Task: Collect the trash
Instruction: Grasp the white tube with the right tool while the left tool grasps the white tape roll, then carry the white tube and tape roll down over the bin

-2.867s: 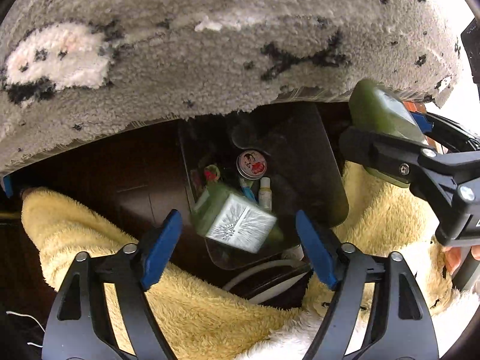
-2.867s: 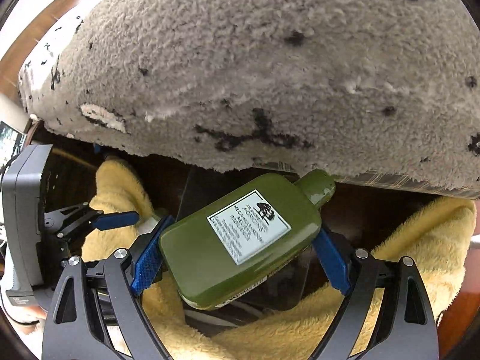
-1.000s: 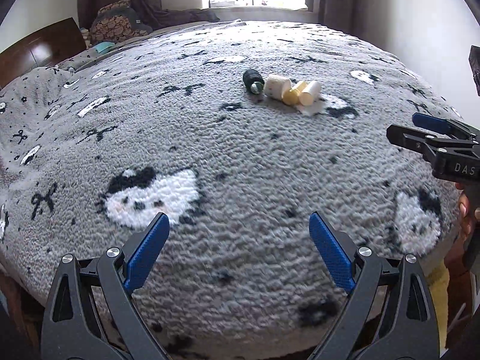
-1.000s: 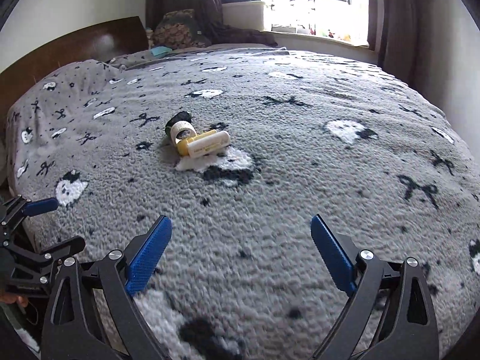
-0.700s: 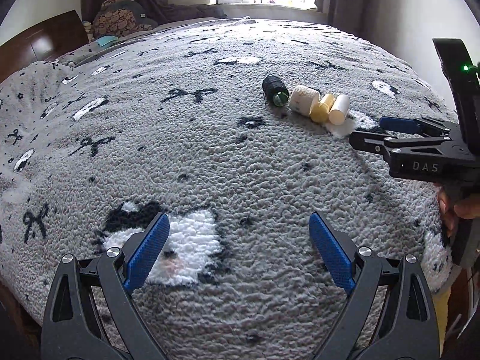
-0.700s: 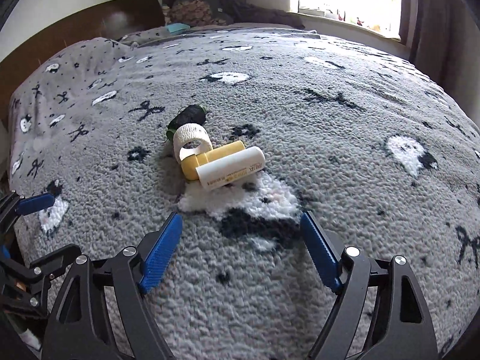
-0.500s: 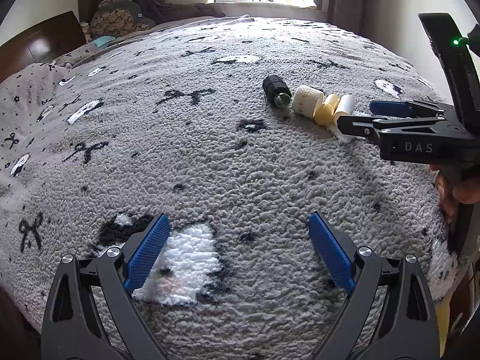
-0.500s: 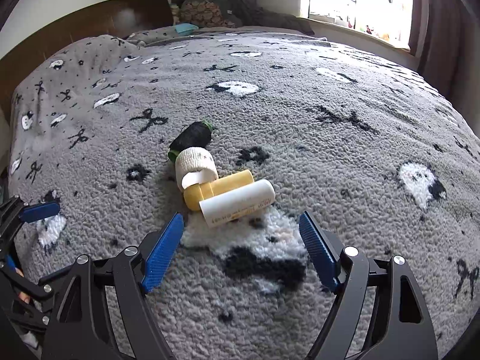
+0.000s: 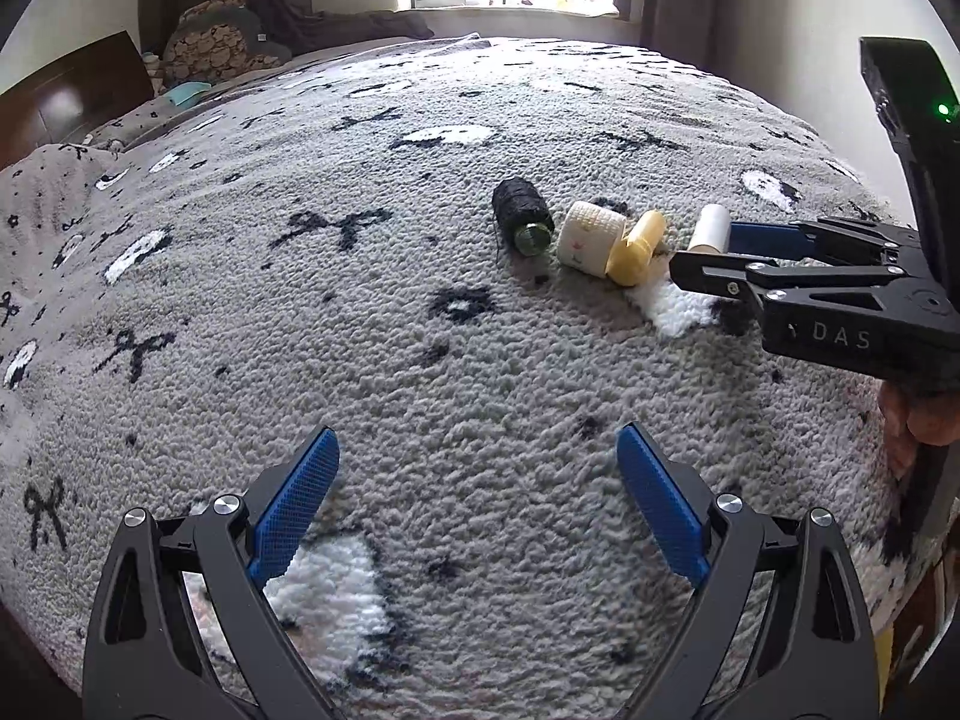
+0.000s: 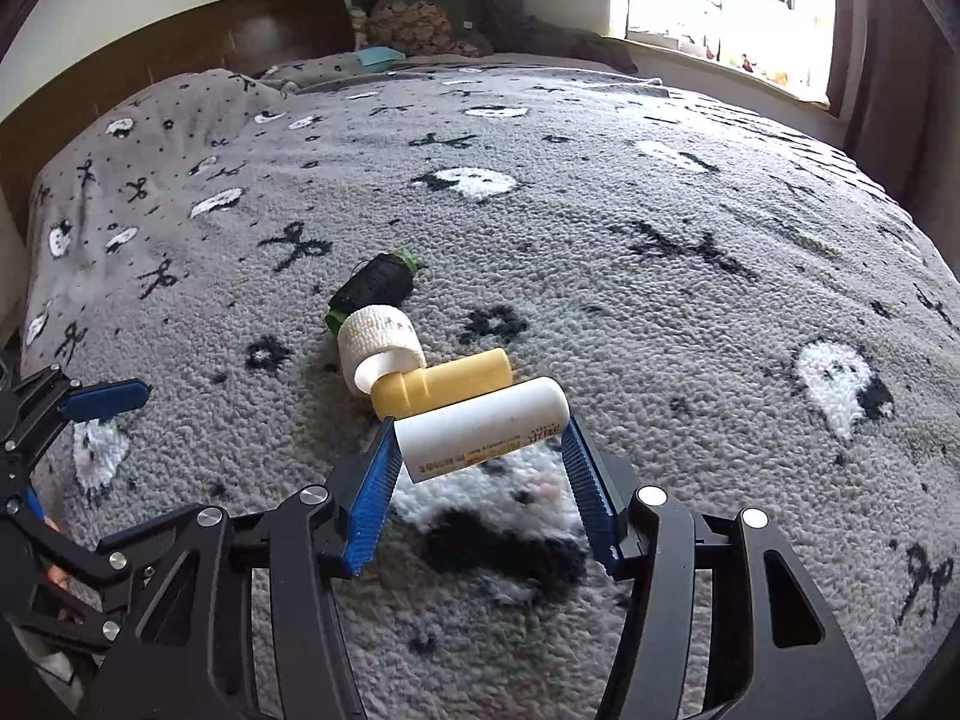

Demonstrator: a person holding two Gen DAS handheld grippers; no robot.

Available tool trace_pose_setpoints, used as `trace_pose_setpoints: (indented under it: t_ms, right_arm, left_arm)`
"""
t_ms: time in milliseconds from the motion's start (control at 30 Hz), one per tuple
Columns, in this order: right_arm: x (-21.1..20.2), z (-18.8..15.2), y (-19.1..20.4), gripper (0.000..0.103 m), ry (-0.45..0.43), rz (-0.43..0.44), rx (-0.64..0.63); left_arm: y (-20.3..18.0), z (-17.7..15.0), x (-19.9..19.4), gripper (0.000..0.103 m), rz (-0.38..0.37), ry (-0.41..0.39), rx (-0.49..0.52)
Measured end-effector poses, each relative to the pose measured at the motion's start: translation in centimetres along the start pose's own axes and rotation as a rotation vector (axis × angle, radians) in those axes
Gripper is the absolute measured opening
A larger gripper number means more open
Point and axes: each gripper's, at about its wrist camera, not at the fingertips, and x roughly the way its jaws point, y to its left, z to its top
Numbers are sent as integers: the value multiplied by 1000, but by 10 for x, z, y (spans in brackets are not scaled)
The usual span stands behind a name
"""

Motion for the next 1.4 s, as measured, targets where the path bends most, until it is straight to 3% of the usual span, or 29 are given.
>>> trace_pose_setpoints:
  t_ms: [67, 267, 433, 667, 733, 767, 1033, 1400]
  right_arm:
    - [-9, -4, -8, 56, -10, -27, 12]
    - [-30, -19, -35, 56, -29, -62, 58]
    - [-41, -34, -53, 56, -37, -56, 88]
    - [-46, -45, -63, 56, -40, -42, 97]
    - [-47, -46, -63, 56, -44, -41, 96]
    - [-48, -46, -63, 56, -46, -44, 97]
    - [-59, -51, -62, 56, -63, -43, 111]
    - [-127, -54, -47, 56, -157, -79, 90]
  left_arm:
    - [-4, 8, 5, 88, -3, -8, 2]
    - [-13, 41, 15, 59, -37, -60, 3]
    - [-27, 62, 19, 55, -66, -90, 53]
    - [-40, 75, 43, 41, -72, -60, 111]
    - [-41, 77, 45, 34, -81, -63, 111]
    - [-41, 77, 46, 25, -84, -58, 112]
    - [-47, 74, 34, 22, -51, -49, 126]
    - [-58, 66, -60, 22, -33, -173, 144]
